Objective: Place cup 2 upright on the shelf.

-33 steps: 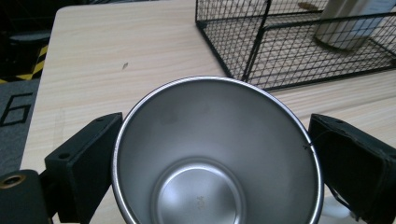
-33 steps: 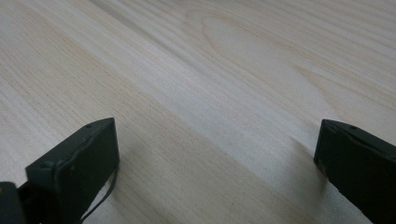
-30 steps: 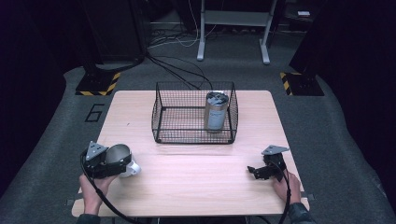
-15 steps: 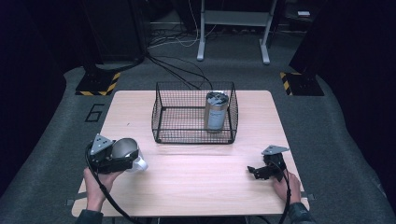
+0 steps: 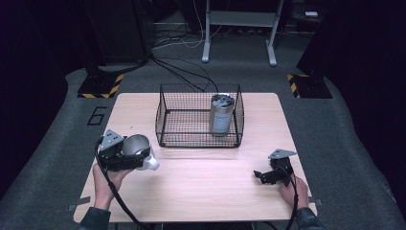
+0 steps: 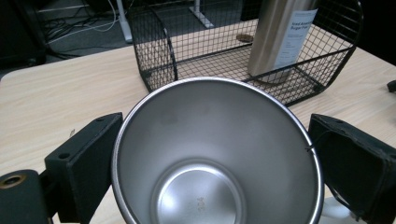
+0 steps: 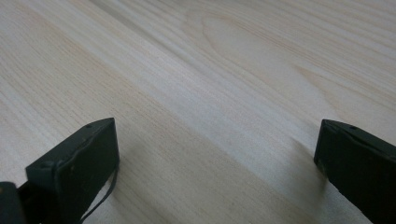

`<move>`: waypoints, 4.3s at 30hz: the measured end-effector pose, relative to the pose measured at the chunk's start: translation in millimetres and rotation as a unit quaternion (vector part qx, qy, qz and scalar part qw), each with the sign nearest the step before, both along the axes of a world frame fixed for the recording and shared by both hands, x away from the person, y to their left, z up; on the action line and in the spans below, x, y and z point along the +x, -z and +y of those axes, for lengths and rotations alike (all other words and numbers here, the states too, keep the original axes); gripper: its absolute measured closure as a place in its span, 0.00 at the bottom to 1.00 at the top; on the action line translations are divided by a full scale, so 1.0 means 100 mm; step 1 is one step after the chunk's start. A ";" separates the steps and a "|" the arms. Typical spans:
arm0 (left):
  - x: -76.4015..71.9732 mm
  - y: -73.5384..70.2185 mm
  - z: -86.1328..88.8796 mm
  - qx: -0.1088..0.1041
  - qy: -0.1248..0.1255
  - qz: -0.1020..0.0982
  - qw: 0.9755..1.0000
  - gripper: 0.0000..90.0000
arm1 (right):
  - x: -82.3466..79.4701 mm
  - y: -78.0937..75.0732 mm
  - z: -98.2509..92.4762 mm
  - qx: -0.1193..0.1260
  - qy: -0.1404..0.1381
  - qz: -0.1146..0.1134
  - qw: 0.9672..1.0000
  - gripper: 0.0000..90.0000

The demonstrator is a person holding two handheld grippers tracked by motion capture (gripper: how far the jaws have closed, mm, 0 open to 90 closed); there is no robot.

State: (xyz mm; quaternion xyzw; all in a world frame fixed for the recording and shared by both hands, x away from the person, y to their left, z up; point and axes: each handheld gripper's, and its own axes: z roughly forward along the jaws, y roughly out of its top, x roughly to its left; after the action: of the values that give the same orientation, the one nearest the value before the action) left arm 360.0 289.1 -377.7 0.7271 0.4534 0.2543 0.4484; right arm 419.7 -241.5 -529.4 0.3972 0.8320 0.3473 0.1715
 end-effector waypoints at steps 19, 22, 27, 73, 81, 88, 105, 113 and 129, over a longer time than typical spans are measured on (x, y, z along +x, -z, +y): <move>0.12 -0.16 -0.23 0.005 0.027 -0.009 1.000 0.07 | 0.00 0.00 0.00 -0.001 -0.002 0.000 1.000 0.00; 0.14 -0.20 -0.28 0.009 0.031 -0.011 0.999 0.07 | 0.00 0.00 0.00 -0.001 -0.001 0.000 1.000 0.00; 0.19 -0.26 -0.35 0.010 0.040 -0.018 0.999 0.07 | 0.00 0.00 0.00 -0.001 -0.001 0.000 1.000 0.00; 1.00 -0.68 -1.03 0.047 0.081 -0.029 0.995 0.07 | 0.00 0.00 0.00 -0.001 -0.001 0.000 1.000 0.00; 1.24 -0.61 -1.09 0.043 0.070 -0.017 0.997 0.07 | 0.00 0.00 0.00 -0.001 -0.001 0.000 1.000 0.00; 1.36 -0.54 -1.10 0.028 0.063 -0.013 0.998 0.07 | 0.00 0.00 0.00 -0.001 -0.002 0.000 1.000 0.00; 1.66 -0.32 -1.11 0.017 0.033 0.007 0.999 0.07 | 0.00 0.00 0.00 0.001 -0.002 0.001 1.000 0.00; 1.79 -0.19 -1.13 0.011 0.019 0.016 1.000 0.07 | 0.00 0.00 0.00 0.002 -0.002 0.002 1.000 0.00; 1.98 0.02 -1.22 0.018 0.009 0.040 0.999 0.07 | 0.00 0.00 0.00 0.001 -0.002 0.001 1.000 0.00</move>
State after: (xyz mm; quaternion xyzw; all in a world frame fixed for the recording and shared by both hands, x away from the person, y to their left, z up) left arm 557.9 167.4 -379.5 0.7484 0.4602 0.2292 0.4190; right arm 419.8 -241.6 -529.5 0.3961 0.8326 0.3478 0.1701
